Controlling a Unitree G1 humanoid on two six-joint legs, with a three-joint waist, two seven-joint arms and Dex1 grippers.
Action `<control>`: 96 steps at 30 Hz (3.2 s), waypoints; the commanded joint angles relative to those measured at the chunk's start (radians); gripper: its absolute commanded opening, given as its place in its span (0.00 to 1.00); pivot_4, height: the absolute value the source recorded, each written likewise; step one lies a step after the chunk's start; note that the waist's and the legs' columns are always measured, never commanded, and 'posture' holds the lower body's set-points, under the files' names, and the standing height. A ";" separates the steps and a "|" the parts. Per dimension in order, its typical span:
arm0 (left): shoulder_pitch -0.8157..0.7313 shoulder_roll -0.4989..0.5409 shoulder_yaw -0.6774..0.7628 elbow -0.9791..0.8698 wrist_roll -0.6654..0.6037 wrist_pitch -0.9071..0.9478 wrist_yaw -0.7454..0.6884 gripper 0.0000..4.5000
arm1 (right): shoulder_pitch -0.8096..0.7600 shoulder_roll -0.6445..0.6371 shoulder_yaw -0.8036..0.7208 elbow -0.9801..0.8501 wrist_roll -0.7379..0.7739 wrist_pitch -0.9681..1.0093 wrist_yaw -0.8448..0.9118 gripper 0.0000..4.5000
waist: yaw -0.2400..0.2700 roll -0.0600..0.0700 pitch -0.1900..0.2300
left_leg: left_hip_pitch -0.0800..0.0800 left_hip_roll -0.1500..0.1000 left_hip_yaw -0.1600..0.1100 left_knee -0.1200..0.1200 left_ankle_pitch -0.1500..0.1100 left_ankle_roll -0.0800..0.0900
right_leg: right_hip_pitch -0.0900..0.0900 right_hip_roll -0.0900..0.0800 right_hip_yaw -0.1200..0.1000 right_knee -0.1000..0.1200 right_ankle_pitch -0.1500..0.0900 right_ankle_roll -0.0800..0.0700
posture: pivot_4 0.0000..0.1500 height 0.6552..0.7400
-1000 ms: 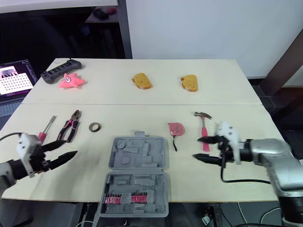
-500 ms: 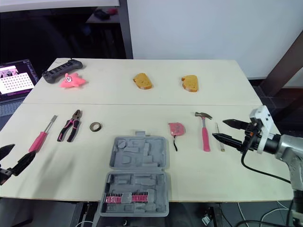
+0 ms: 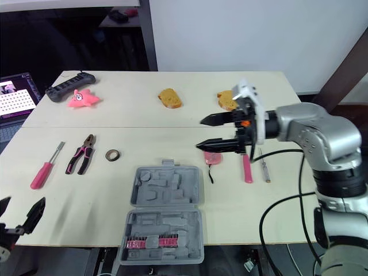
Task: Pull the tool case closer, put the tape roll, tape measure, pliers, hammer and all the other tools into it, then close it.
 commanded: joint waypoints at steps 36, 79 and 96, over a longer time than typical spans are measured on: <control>-1.116 0.213 -0.601 0.352 0.132 0.907 0.523 0.50 | 0.000 -0.172 -0.009 -0.221 -0.062 0.079 -0.063 1.00 | 0.032 0.000 0.001 | -0.001 -0.001 -0.006 0.000 0.000 0.000 | 0.000 0.001 -0.004 0.003 0.003 0.005 | 1.00 0.70; -1.137 0.397 -0.813 0.255 0.247 0.808 0.120 0.01 | 0.028 -0.168 -0.001 -0.261 -0.066 0.037 -0.137 1.00 | 0.054 0.000 0.001 | -0.002 -0.001 -0.005 0.000 0.000 0.000 | 0.000 0.001 -0.004 0.003 0.003 0.005 | 1.00 0.70; -1.159 0.719 -1.069 0.224 0.226 0.422 -0.604 0.01 | 0.134 -0.125 -0.021 -0.343 0.014 0.086 -0.183 1.00 | 0.054 0.002 0.002 | -0.002 -0.001 -0.005 0.001 0.000 0.000 | 0.000 0.001 -0.004 0.002 0.001 0.002 | 1.00 0.70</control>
